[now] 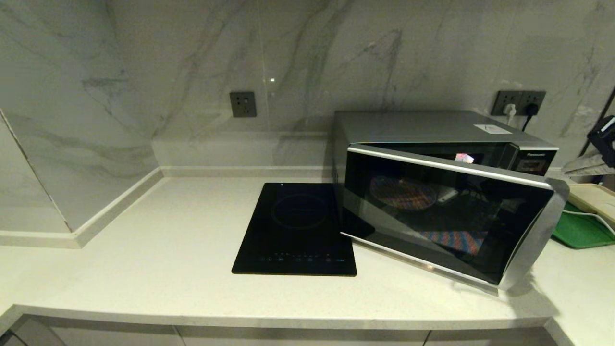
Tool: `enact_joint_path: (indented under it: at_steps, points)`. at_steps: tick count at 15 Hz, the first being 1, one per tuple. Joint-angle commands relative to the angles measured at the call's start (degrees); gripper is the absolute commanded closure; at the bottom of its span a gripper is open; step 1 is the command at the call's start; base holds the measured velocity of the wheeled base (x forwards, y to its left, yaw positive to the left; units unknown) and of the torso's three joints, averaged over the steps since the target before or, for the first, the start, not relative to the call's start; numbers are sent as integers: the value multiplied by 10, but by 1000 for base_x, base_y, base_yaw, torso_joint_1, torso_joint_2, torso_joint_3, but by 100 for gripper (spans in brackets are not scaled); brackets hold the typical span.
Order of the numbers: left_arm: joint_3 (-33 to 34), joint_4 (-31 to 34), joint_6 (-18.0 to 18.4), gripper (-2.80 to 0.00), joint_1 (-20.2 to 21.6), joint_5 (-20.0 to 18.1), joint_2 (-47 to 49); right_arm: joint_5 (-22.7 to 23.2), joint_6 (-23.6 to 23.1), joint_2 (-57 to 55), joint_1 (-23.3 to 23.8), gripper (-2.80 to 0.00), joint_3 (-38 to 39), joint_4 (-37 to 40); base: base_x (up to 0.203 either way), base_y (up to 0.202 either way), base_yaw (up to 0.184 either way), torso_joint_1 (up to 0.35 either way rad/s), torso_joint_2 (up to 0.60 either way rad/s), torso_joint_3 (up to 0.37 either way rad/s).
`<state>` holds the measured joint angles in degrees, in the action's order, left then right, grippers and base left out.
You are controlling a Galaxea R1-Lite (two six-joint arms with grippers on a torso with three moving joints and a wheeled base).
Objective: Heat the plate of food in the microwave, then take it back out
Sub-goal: Open the microwave oven
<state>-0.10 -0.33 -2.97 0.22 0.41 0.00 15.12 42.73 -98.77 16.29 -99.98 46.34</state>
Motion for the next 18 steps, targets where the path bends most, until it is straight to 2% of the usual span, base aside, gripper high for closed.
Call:
enact_joint_path:
  at_steps: [1, 9, 11, 15, 18]
  points:
    - [0, 0, 0, 0, 0, 0, -1, 2, 2, -20, 0, 0, -1, -7, 0, 0, 0, 0, 0, 0]
    - [0, 0, 0, 0, 0, 0, 0, 3, -5, -41, -1, 0, 11, -9, 0, 0, 0, 0, 0, 0]
    - [0, 0, 0, 0, 0, 0, 0, 5, -46, -20, -1, 0, 41, -8, 0, 0, 0, 0, 0, 0]
    - [0, 0, 0, 0, 0, 0, -1, 19, -131, 66, -10, 0, 154, -7, 0, 0, 0, 0, 0, 0]
    - [0, 0, 0, 0, 0, 0, -1, 22, -204, 123, -60, 0, 219, -7, 0, 0, 0, 0, 0, 0]
